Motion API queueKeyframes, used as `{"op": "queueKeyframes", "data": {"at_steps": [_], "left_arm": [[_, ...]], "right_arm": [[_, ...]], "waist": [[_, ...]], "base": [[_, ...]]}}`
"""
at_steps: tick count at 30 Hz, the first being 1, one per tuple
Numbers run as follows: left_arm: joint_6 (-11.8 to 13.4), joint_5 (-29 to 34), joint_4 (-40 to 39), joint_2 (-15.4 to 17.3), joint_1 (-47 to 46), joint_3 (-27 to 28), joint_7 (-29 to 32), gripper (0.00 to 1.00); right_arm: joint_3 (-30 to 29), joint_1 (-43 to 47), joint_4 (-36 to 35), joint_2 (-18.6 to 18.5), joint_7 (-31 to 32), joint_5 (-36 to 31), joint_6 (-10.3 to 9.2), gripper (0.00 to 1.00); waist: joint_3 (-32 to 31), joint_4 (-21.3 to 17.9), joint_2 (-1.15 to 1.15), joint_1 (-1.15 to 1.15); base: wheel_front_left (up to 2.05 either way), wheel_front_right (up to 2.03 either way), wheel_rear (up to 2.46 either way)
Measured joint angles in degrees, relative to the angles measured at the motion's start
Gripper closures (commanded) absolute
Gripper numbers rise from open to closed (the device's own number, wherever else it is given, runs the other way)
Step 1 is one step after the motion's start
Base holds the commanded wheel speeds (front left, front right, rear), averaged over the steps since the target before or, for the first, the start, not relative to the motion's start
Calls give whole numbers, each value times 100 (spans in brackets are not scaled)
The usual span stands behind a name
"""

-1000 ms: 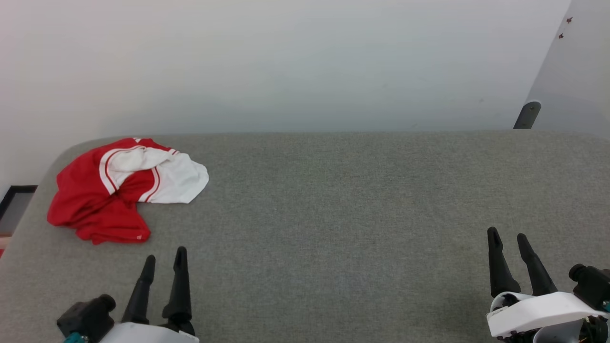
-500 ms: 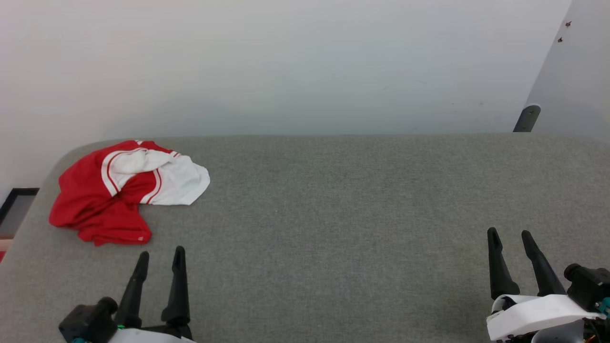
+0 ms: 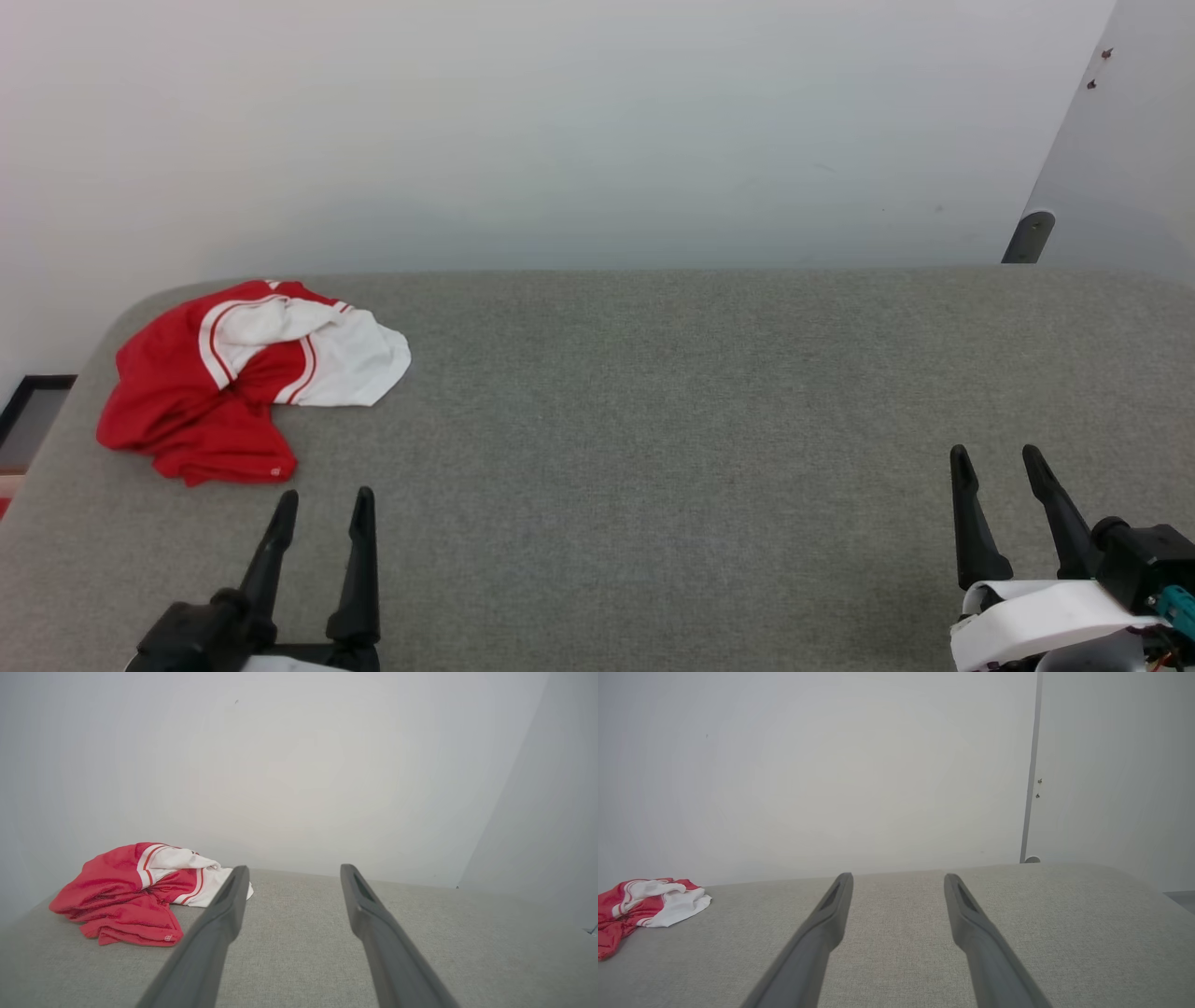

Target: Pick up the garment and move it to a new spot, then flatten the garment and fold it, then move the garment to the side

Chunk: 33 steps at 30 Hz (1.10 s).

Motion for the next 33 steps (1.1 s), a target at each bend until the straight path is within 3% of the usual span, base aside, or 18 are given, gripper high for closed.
{"op": "queueKeyframes", "data": {"at_steps": [20, 33], "left_arm": [[-15, 856, -90, 68, 115, -64, -203, 0], [-34, 828, -33, 91, 116, -102, -223, 0]], "right_arm": [[30, 18, -134, -4, -154, -901, 1, 0], [-30, 48, -132, -7, -179, -975, 1, 0]], "waist": [[-93, -11, 0, 0], [-124, 34, 0, 0]], "base": [[0, 0, 0], [0, 0, 0]]}}
